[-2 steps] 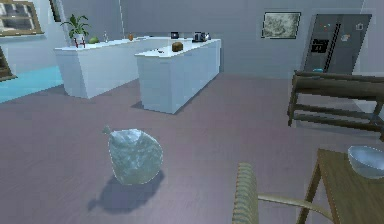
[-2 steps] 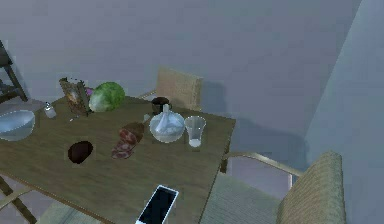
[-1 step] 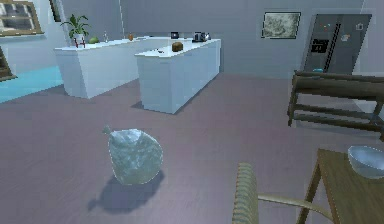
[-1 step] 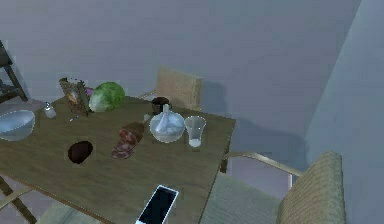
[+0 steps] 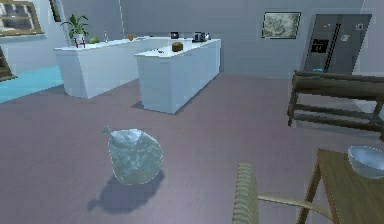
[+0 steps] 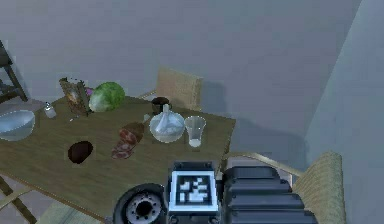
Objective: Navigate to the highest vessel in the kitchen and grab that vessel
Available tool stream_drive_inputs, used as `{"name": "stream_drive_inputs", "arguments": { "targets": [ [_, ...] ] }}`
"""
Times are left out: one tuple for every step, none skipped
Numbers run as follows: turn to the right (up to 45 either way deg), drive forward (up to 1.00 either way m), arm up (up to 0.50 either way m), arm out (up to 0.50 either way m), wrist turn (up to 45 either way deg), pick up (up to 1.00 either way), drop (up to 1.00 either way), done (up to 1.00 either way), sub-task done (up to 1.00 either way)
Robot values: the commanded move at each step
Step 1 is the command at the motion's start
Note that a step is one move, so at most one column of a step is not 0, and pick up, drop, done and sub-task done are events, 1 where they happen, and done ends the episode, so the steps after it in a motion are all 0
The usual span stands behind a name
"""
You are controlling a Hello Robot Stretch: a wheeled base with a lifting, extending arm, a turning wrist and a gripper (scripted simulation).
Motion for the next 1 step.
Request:
{"name": "stream_drive_inputs", "arguments": {
  "targets": [
    [0.0, 0.0, 0.0, 0.46, 0.0, 0.0, 0.0, 0.0, 0.0]
  ]
}}
